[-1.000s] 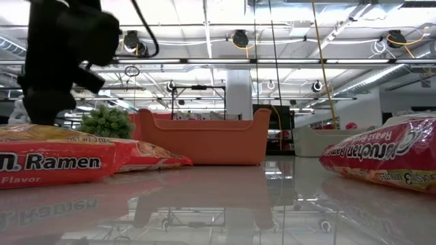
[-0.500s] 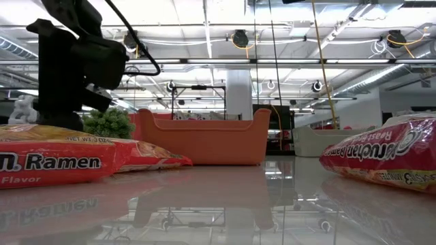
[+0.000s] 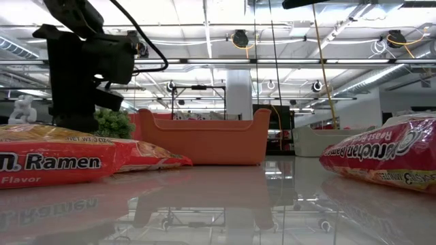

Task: Sort Maruchan noodles
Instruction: Put the blue noodle pack into the orange bin

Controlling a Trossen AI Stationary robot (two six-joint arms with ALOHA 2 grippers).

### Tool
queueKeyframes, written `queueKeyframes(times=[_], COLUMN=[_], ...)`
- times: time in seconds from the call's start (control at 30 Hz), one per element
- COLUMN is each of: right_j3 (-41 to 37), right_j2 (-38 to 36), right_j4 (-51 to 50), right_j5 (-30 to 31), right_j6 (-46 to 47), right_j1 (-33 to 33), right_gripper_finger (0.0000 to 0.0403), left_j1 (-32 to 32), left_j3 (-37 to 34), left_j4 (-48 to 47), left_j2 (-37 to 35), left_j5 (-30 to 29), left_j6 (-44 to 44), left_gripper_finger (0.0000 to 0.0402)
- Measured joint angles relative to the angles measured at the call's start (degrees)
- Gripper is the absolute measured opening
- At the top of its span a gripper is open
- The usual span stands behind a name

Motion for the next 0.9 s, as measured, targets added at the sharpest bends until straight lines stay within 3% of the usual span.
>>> queueKeyframes(times=[0.2, 0.5, 0.63, 0.9], right_j3=[0.0, 0.0, 0.0, 0.0], right_j2=[0.0, 0.0, 0.0, 0.07], right_j4=[0.2, 0.2, 1.55, 7.17], right_j5=[0.0, -0.02, -0.03, -0.27], right_j6=[-0.07, 0.42, 1.36, 1.39], right_j1=[0.0, 0.0, 0.0, 0.0], right_gripper_finger=[0.0038, 0.0038, 0.0038, 0.0038], left_j1=[0.21, 0.52, 0.52, 0.5], left_j3=[0.0, 0.0, 0.0, 1.53], left_j4=[0.0, 0.22, 0.18, -1.24], left_j2=[0.0, 0.0, 0.0, 0.0], left_j5=[-0.22, -0.24, -0.35, -0.16], left_j6=[0.81, 2.57, 2.97, 3.41], left_gripper_finger=[0.0208, 0.0066, 0.0022, 0.0006])
